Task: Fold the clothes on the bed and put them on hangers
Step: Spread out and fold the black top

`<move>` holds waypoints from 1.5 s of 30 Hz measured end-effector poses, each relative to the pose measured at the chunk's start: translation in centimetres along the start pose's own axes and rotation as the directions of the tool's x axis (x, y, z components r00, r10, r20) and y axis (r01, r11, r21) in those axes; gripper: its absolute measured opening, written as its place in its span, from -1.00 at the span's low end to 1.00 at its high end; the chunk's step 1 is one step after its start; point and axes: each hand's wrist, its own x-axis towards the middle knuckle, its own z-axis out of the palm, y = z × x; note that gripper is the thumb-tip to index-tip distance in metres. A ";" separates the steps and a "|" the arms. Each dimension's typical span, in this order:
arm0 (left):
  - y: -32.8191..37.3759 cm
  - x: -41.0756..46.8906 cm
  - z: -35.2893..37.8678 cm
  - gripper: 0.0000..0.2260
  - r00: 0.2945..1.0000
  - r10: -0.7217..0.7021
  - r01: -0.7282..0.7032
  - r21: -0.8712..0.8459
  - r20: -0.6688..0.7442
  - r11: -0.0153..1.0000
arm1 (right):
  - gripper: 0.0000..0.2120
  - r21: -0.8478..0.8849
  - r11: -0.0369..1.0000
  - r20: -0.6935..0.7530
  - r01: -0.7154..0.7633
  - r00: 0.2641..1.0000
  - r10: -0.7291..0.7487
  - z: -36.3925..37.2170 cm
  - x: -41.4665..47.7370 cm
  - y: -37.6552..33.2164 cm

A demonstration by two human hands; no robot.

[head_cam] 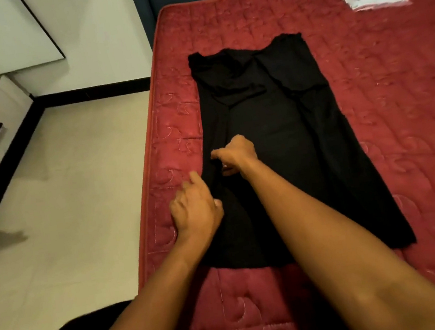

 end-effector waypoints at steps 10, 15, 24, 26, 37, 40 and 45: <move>0.9 -8.5 -3.8 -0.71 0.982 0.069 -0.108 -0.223 -0.175 0.969 | -0.92 0.261 0.965 -0.084 0.023 0.996 -0.001 -1.4 -8.0 2.4; 4.9 -10.8 -2.6 -0.48 0.922 0.385 -0.387 -0.087 -0.039 0.918 | -0.82 0.185 0.982 -0.249 0.049 0.968 -0.001 -4.5 -7.4 4.2; 1.1 -3.4 -0.8 -0.86 0.984 0.176 -0.147 -0.427 0.030 0.892 | -0.76 0.271 0.960 0.051 -0.069 0.997 0.057 -6.7 -4.6 5.1; -0.4 -2.3 -0.4 -0.88 0.984 0.150 -0.084 -0.493 0.096 0.866 | -0.75 0.140 0.990 0.122 -0.026 0.993 0.009 -6.5 -4.8 4.7; -1.5 -5.3 -0.1 -0.43 0.880 0.052 0.160 -0.399 0.472 0.903 | -0.67 -0.148 0.989 0.228 0.006 0.973 0.028 -6.0 -8.5 6.0; -1.2 -5.3 -0.7 -0.47 0.839 0.012 0.234 -0.380 0.545 0.895 | -0.59 -0.193 0.981 0.233 0.034 0.972 0.012 -5.9 -10.3 6.9; -1.1 -5.7 -1.9 -0.41 0.860 -0.014 0.203 -0.317 0.511 0.926 | -0.64 -0.131 0.991 0.141 0.019 0.990 0.000 -8.1 -11.3 7.3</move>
